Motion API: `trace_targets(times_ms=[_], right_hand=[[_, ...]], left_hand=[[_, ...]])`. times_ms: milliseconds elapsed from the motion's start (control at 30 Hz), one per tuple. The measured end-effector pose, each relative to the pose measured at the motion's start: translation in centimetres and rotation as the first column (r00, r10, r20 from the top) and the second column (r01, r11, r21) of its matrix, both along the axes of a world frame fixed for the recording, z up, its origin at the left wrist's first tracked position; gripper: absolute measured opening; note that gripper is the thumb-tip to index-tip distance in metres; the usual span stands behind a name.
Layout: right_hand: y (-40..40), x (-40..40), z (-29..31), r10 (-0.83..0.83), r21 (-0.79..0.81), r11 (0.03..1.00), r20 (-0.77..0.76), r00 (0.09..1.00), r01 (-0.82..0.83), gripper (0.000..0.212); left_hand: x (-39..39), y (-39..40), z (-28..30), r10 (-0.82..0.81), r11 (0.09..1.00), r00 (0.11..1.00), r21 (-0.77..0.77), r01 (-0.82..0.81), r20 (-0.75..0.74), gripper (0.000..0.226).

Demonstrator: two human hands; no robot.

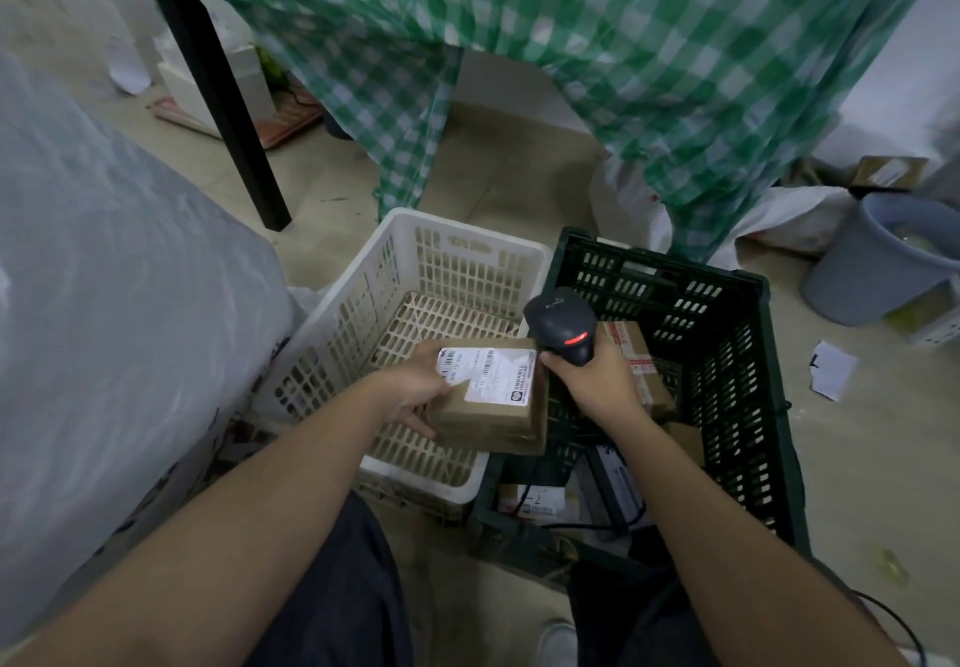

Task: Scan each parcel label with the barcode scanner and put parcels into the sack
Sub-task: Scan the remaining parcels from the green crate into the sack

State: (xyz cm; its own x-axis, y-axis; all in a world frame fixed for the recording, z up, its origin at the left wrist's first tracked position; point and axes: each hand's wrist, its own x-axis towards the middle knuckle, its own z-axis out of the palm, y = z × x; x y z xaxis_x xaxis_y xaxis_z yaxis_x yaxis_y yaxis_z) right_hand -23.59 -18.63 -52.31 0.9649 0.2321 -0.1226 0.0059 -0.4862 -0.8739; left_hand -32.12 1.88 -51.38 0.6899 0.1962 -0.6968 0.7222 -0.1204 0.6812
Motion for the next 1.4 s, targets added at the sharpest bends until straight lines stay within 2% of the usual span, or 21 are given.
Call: trace_targets(times_ms=[100,200,300,367,433,500,567,700,900,1033,1167,1300,1400], right_hand=[[0.5,0.5,0.2,0.069,0.042,0.997,-0.019,0.997,-0.068,0.048],[1.0,1.0,-0.3,0.088,0.002,0.996,-0.075,0.993,-0.088,0.052],[0.9,1.4,-0.8,0.103,-0.006,0.995,-0.128,0.986,-0.104,0.058],[0.6,1.4,-1.0,0.099,0.001,0.995,-0.159,0.982,-0.1,0.058],[0.2,1.4,-0.9,0.085,0.015,0.996,-0.177,0.98,-0.083,0.056],[-0.1,1.3,-0.8,0.059,0.056,0.997,-0.214,0.975,-0.048,0.054],[-0.3,1.1,-0.7,0.034,0.118,0.993,-0.266,0.963,-0.003,0.053],[-0.7,0.4,-1.0,-0.03,0.175,0.981,-0.28,0.959,0.082,0.057],[-0.2,0.0,0.1,-0.068,0.324,0.933,-0.268,0.961,0.156,0.048],[0.4,0.6,1.6,-0.104,0.344,0.923,-0.199,0.974,0.169,0.051],[1.5,0.3,3.2,-0.051,0.386,0.917,-0.145,0.988,0.104,0.043],[2.2,-0.5,4.3,0.024,0.353,0.936,-0.106,0.994,0.015,0.03],[2.0,-1.2,4.7,0.149,0.248,0.961,-0.105,0.983,-0.119,0.027]], left_hand=[[0.3,-0.4,-0.1,0.034,0.999,0.998,-0.009,-0.034,0.049,0.06],[0.8,-0.4,-0.4,0.099,0.994,0.989,0.036,-0.103,0.114,0.063],[1.5,-0.1,-1.3,0.285,0.949,0.939,0.081,-0.305,0.193,0.071],[1.8,0.0,-1.7,0.438,0.898,0.884,-0.038,-0.438,0.165,0.069],[1.8,-0.8,-1.2,0.513,0.848,0.852,-0.212,-0.486,0.102,0.052],[1.9,-1.3,-0.9,0.532,0.819,0.843,-0.295,-0.491,0.074,0.045],[1.6,-1.6,-0.2,0.501,0.833,0.861,-0.318,-0.453,0.084,0.049],[1.2,-2.5,0.9,0.283,0.938,0.953,-0.239,-0.25,0.112,0.074],[1.4,-2.2,0.7,0.171,0.97,0.947,-0.213,-0.114,0.272,0.085],[1.3,-0.7,1.2,0.198,0.965,0.899,-0.237,-0.109,0.39,0.094],[0.9,1.0,2.1,0.363,0.918,0.822,-0.32,-0.234,0.439,0.108],[0.2,3.1,2.3,0.451,0.883,0.79,-0.338,-0.327,0.416,0.107],[-0.2,3.7,2.5,0.496,0.865,0.752,-0.323,-0.385,0.433,0.092]])
